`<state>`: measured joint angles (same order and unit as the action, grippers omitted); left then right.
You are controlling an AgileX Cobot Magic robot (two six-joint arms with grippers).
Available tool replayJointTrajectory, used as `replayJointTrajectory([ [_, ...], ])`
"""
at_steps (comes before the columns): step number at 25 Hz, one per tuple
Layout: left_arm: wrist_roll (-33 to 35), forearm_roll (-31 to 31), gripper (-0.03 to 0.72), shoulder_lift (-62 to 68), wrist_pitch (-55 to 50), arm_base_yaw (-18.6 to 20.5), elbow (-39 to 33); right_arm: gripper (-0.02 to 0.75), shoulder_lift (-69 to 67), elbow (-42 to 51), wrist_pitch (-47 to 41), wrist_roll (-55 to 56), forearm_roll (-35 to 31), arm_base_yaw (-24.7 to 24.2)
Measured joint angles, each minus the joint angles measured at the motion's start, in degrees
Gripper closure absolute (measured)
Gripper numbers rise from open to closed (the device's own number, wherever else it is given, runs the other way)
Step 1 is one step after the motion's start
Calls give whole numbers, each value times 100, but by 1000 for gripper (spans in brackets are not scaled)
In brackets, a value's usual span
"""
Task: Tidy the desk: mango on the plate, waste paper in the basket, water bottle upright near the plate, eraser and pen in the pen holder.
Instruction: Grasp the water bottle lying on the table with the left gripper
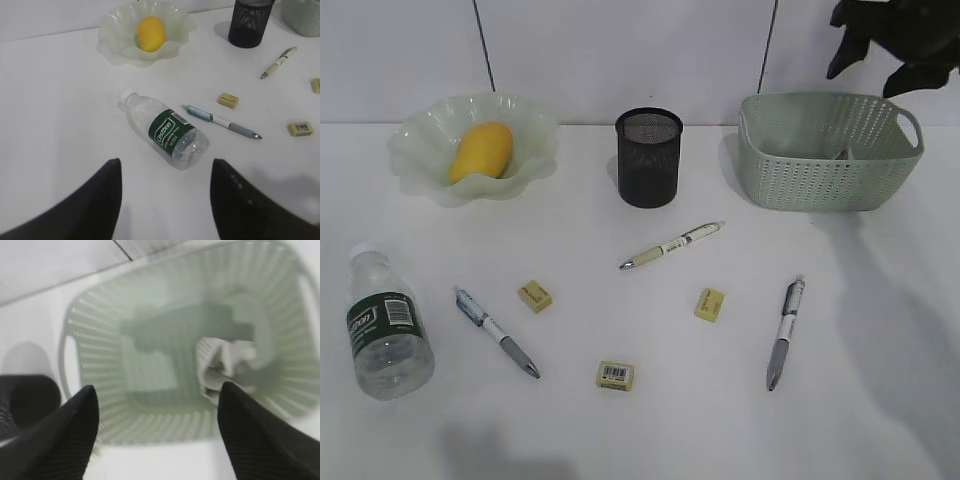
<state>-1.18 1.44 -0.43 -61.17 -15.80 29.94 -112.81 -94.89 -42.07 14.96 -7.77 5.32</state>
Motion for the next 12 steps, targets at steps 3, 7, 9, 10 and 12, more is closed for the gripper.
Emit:
replayJointTrajectory([
  [3,0,0,257,0,0,0,0,154,224,0,-306,-14,243,0],
  [7,0,0,259,0,0,0,0,154,553,0,-733,-190,403,0],
  [9,0,0,262,0,0,0,0,154,728,0,-947,-299,409,0],
  [10,0,0,263,0,0,0,0,154,807,0,-1067,-361,413,0],
  [12,0,0,265,0,0,0,0,154,997,0,-1286,-468,420,0],
])
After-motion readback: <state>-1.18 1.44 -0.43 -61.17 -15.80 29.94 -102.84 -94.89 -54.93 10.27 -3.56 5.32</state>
